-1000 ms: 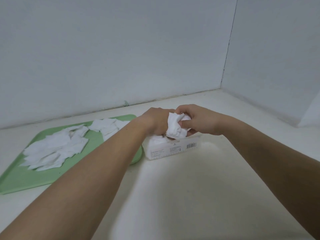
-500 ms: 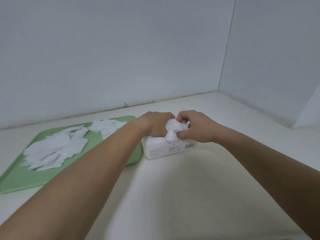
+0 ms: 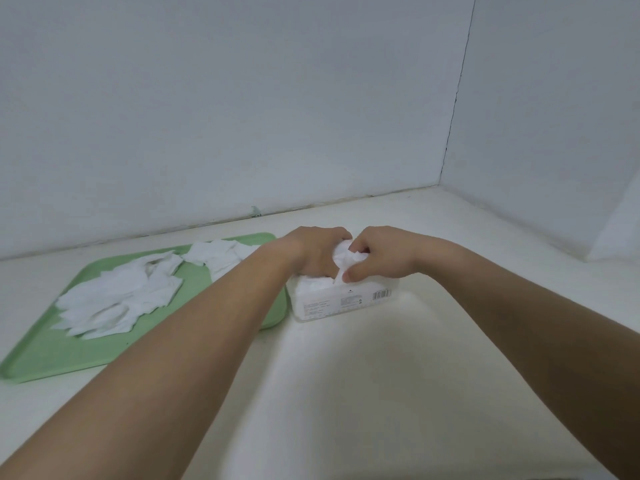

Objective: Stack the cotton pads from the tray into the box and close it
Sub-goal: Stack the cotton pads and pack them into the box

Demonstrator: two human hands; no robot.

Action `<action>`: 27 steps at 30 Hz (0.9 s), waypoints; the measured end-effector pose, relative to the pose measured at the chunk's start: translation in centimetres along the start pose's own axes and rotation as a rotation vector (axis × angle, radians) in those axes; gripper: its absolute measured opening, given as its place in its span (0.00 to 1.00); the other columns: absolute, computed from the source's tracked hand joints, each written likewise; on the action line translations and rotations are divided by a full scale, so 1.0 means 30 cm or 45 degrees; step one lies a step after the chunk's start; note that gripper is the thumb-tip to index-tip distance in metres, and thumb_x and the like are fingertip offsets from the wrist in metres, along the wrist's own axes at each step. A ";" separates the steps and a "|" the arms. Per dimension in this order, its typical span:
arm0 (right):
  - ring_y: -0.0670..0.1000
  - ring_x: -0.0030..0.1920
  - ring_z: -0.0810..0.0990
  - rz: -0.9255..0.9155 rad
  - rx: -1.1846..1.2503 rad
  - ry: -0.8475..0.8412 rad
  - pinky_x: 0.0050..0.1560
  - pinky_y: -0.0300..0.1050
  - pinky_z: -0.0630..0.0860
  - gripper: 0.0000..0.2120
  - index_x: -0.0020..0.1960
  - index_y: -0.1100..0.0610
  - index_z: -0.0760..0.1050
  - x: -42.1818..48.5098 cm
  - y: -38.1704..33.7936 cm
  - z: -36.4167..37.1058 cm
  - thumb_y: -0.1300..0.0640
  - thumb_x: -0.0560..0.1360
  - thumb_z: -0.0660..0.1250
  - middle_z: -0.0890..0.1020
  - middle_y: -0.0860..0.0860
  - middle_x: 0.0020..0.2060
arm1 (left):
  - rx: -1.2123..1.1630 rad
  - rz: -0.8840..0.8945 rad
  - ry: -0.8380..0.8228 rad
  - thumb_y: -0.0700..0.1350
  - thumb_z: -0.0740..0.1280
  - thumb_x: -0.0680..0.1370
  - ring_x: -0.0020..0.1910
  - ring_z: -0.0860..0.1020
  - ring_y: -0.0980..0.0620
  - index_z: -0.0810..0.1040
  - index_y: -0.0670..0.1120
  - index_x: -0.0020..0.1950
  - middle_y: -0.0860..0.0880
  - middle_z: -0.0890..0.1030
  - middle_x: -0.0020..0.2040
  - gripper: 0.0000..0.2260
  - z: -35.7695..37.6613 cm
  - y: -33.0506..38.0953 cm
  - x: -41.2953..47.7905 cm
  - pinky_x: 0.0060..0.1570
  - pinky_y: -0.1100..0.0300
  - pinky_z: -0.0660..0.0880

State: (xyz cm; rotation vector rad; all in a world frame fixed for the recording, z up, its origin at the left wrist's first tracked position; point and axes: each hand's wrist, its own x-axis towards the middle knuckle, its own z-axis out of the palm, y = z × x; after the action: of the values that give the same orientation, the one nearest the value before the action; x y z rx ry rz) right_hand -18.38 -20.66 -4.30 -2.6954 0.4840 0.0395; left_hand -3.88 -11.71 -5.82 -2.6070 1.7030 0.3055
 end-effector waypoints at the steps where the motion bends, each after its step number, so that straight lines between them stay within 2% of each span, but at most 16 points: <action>1: 0.46 0.29 0.62 -0.004 -0.078 -0.017 0.31 0.41 0.57 0.26 0.31 0.48 0.57 0.003 -0.013 -0.008 0.46 0.74 0.72 0.61 0.44 0.29 | 0.011 0.004 0.001 0.54 0.71 0.72 0.51 0.77 0.48 0.65 0.61 0.71 0.57 0.79 0.50 0.29 0.000 -0.001 0.002 0.54 0.51 0.77; 3: 0.44 0.31 0.62 -0.004 -0.260 -0.070 0.31 0.41 0.58 0.24 0.33 0.48 0.57 0.013 -0.041 -0.017 0.44 0.76 0.70 0.62 0.43 0.31 | 0.022 0.018 0.014 0.52 0.70 0.73 0.49 0.77 0.48 0.67 0.59 0.68 0.58 0.77 0.45 0.25 0.001 0.001 0.000 0.48 0.55 0.74; 5: 0.46 0.37 0.68 0.017 -0.347 -0.164 0.37 0.41 0.63 0.18 0.38 0.51 0.64 0.026 -0.063 -0.017 0.44 0.78 0.66 0.65 0.42 0.34 | 0.028 0.021 0.031 0.53 0.70 0.73 0.49 0.77 0.48 0.68 0.58 0.66 0.57 0.77 0.46 0.23 0.004 0.000 0.000 0.46 0.55 0.73; 7: 0.53 0.51 0.76 0.054 -0.331 -0.286 0.51 0.45 0.71 0.12 0.50 0.56 0.72 0.025 -0.076 -0.024 0.47 0.81 0.61 0.75 0.45 0.44 | 0.022 0.011 0.038 0.56 0.70 0.72 0.49 0.77 0.49 0.66 0.59 0.69 0.57 0.79 0.49 0.26 0.011 -0.006 0.005 0.46 0.55 0.72; 8: 0.57 0.58 0.77 0.092 -0.295 -0.329 0.57 0.49 0.73 0.13 0.57 0.59 0.75 0.020 -0.080 -0.030 0.51 0.81 0.59 0.79 0.50 0.53 | 0.007 0.005 0.032 0.57 0.71 0.72 0.50 0.77 0.49 0.65 0.60 0.70 0.57 0.79 0.51 0.28 0.012 -0.007 0.006 0.46 0.56 0.71; 9: 0.59 0.62 0.77 0.117 -0.261 -0.348 0.60 0.51 0.73 0.15 0.61 0.59 0.75 0.015 -0.083 -0.036 0.54 0.81 0.58 0.79 0.54 0.59 | -0.004 0.002 0.022 0.58 0.71 0.72 0.51 0.76 0.49 0.65 0.61 0.71 0.57 0.79 0.52 0.30 0.013 -0.010 0.007 0.47 0.56 0.71; 10: 0.59 0.63 0.77 0.111 -0.249 -0.349 0.59 0.50 0.72 0.15 0.63 0.59 0.76 0.010 -0.082 -0.041 0.56 0.80 0.57 0.79 0.55 0.61 | -0.013 0.010 0.023 0.58 0.71 0.72 0.52 0.76 0.49 0.64 0.61 0.72 0.57 0.78 0.53 0.30 0.012 -0.009 0.007 0.48 0.56 0.70; 12: 0.55 0.57 0.77 0.039 -0.267 -0.290 0.53 0.46 0.72 0.14 0.61 0.57 0.76 0.001 -0.079 -0.039 0.58 0.80 0.57 0.79 0.51 0.54 | -0.025 0.038 0.043 0.56 0.71 0.73 0.53 0.76 0.49 0.67 0.60 0.69 0.58 0.77 0.50 0.27 0.012 -0.007 0.000 0.48 0.56 0.69; 14: 0.54 0.48 0.76 -0.048 -0.263 -0.157 0.44 0.44 0.71 0.09 0.55 0.55 0.77 0.002 -0.056 -0.033 0.58 0.78 0.61 0.79 0.50 0.46 | -0.037 0.074 0.063 0.54 0.71 0.73 0.50 0.76 0.49 0.69 0.60 0.62 0.61 0.76 0.45 0.19 0.015 -0.001 -0.002 0.47 0.56 0.70; 15: 0.53 0.46 0.77 -0.066 -0.237 -0.104 0.43 0.44 0.71 0.07 0.54 0.53 0.77 0.002 -0.045 -0.033 0.58 0.77 0.63 0.79 0.50 0.45 | -0.063 0.083 0.061 0.53 0.72 0.73 0.51 0.77 0.49 0.69 0.60 0.58 0.61 0.77 0.46 0.18 0.016 -0.002 -0.001 0.49 0.55 0.72; 18: 0.49 0.47 0.76 -0.082 -0.222 -0.060 0.45 0.42 0.72 0.10 0.56 0.49 0.80 0.002 -0.039 -0.040 0.55 0.75 0.71 0.79 0.47 0.48 | -0.192 0.087 0.049 0.49 0.76 0.69 0.56 0.76 0.50 0.68 0.62 0.56 0.59 0.78 0.55 0.22 0.015 -0.009 -0.005 0.59 0.52 0.74; 20: 0.47 0.46 0.75 -0.117 -0.266 -0.041 0.43 0.40 0.70 0.11 0.56 0.50 0.82 0.009 -0.054 -0.033 0.55 0.74 0.74 0.78 0.45 0.46 | -0.248 0.118 0.025 0.45 0.76 0.70 0.54 0.76 0.53 0.71 0.60 0.53 0.60 0.77 0.52 0.19 0.011 -0.016 -0.006 0.55 0.56 0.74; 23: 0.47 0.42 0.76 -0.142 -0.245 0.040 0.43 0.42 0.73 0.08 0.49 0.51 0.82 0.018 -0.078 -0.009 0.56 0.71 0.77 0.78 0.41 0.37 | -0.306 0.189 -0.003 0.38 0.71 0.73 0.43 0.75 0.61 0.73 0.61 0.44 0.63 0.76 0.43 0.16 -0.002 -0.019 -0.016 0.41 0.67 0.69; 25: 0.45 0.40 0.77 -0.128 -0.157 0.096 0.42 0.42 0.74 0.08 0.42 0.49 0.80 0.018 -0.078 0.000 0.56 0.69 0.78 0.77 0.39 0.32 | -0.402 0.207 -0.012 0.35 0.69 0.73 0.43 0.75 0.63 0.74 0.60 0.43 0.63 0.77 0.43 0.17 -0.010 -0.028 -0.025 0.41 0.69 0.68; 27: 0.44 0.39 0.78 -0.111 -0.103 0.101 0.40 0.39 0.73 0.07 0.42 0.48 0.81 0.016 -0.071 0.003 0.57 0.70 0.77 0.77 0.40 0.32 | -0.494 0.237 -0.009 0.36 0.70 0.73 0.45 0.76 0.64 0.76 0.60 0.45 0.63 0.79 0.45 0.17 -0.016 -0.045 -0.035 0.45 0.67 0.69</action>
State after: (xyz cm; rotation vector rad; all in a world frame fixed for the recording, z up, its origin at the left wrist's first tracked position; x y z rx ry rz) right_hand -17.19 -18.95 -3.61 -2.8032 0.3955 -0.0738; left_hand -2.98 -10.26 -5.30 -2.6851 2.0708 0.7157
